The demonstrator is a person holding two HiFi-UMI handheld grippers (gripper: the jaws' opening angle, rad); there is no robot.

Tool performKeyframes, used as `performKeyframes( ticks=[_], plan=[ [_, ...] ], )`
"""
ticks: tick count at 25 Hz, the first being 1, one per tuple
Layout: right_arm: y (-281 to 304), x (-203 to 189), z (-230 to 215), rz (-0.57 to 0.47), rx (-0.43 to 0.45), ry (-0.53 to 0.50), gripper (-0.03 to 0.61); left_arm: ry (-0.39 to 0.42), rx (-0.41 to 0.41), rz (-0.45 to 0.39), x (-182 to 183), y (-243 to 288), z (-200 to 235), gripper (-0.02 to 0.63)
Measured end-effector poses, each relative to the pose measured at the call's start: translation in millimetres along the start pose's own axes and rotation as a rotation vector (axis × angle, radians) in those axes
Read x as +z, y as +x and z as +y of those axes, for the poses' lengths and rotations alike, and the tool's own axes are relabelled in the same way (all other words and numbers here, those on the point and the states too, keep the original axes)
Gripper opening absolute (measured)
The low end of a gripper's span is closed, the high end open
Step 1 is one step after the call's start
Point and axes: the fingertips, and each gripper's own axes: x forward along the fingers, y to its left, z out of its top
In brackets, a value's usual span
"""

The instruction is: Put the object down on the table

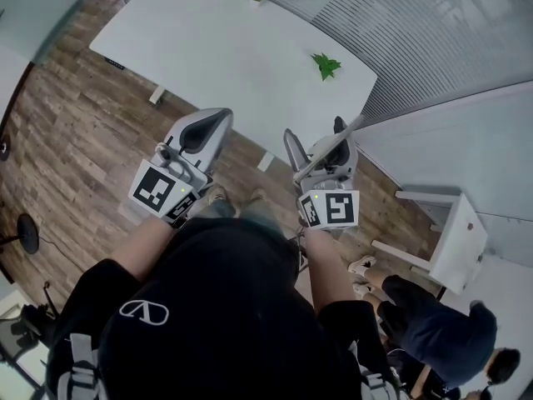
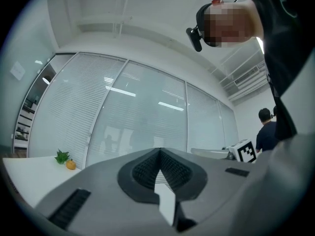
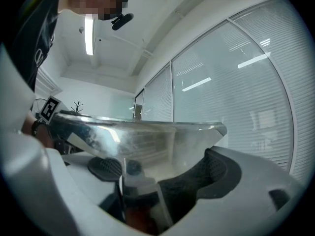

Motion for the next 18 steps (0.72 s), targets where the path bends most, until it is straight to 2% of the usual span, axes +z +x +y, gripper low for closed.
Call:
performKeyframes(
  ticks=[6,8,10,14,18],
  plan=[
    [53,-28,-31,0.012,0.051,0.026,0.42,0.037,0.039,-0.004,-22,46,22,0.005],
    [68,-35,-39,0.016,0.066,0.025,0.42,0.044,0.05,0.023,-37,58,30,0.005],
    [80,-42,-46,0.022,0.075,0.022,0.42,0.04,0.054,0.061,-54,67,37,0.005],
    [101,-59,-63,0.044,0.075,0.046,0.42,0.016,0.079,0.045,-58,93,51,0.005],
    [124,-103,-75,0.114,0.084,0.045,0.42,0.006,0.081,0.058,-74,107,56,0.005]
  ],
)
